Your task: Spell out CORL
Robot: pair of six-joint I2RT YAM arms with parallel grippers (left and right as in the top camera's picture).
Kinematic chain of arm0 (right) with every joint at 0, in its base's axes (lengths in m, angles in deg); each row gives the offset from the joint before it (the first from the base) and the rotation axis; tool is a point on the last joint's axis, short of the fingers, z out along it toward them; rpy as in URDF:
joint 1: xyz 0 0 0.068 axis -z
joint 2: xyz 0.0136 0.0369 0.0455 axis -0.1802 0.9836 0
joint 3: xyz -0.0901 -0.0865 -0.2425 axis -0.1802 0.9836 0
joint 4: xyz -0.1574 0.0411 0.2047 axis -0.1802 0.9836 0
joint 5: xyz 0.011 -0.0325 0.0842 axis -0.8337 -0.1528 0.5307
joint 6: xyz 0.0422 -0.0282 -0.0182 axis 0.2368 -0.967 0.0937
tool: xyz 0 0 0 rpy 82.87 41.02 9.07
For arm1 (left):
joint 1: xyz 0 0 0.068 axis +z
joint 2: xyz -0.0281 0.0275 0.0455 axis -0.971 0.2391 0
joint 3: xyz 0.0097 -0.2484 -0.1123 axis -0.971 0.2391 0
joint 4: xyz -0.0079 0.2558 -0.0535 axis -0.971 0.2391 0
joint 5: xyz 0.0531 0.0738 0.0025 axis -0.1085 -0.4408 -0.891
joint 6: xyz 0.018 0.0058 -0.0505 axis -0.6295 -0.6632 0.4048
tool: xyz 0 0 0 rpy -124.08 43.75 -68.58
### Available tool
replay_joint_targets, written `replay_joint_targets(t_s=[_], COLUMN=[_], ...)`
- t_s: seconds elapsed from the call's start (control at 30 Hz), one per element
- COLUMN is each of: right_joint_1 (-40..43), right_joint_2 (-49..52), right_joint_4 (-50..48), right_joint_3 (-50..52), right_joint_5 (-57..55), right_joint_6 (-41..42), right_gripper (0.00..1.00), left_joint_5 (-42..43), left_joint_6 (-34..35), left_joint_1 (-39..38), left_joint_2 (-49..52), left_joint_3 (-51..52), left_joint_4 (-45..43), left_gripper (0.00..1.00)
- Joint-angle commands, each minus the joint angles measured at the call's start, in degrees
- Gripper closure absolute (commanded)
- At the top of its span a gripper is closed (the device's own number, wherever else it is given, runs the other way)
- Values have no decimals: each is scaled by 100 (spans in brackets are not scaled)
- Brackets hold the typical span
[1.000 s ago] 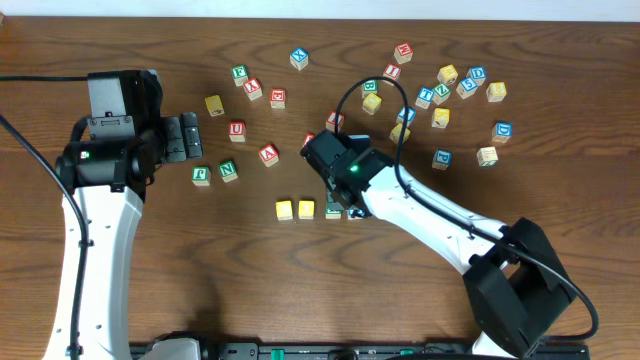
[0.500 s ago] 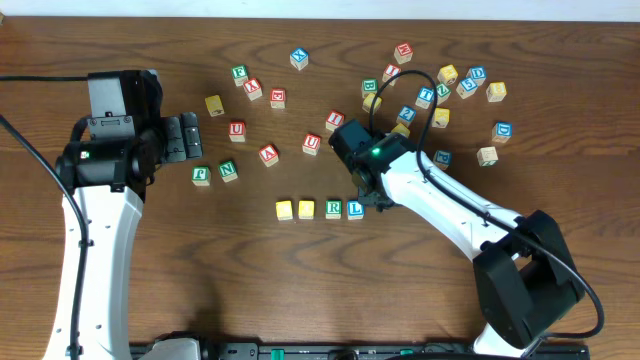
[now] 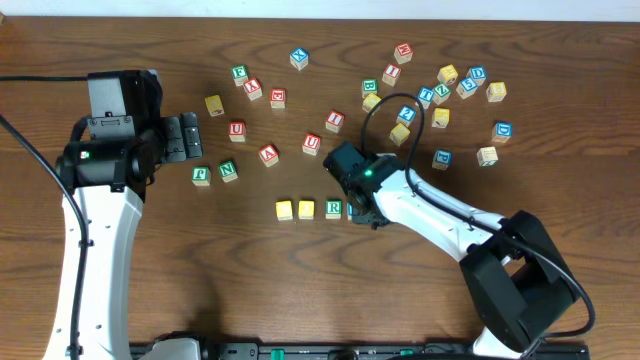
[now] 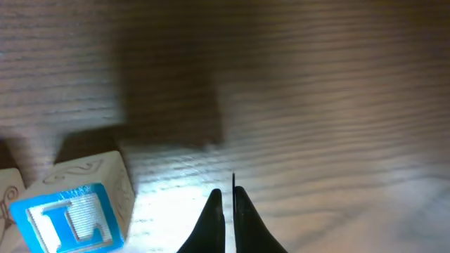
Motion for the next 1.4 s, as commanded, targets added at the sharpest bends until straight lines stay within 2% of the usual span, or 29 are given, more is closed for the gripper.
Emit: replay_joint_targets(t_s=[0.0,0.5,1.37], right_joint_1=[-31,-299,-302], right_joint_2=[2,4,59], right_joint_4=[-133,-450,-922], right_joint_3=[103,107,201], right_joint_5=[162,389,433], right_joint_6=[116,118,74], right_gripper=[99,99,99], left_joint_5=[33,33,31], left_joint_6=[-35,-35,-35], left_joint_1=[20,20,20], left_joint_2=[31,31,31], left_joint_3=[-22,-22,-22], left_joint_4=[0,0,0], left_gripper=[1,1,1])
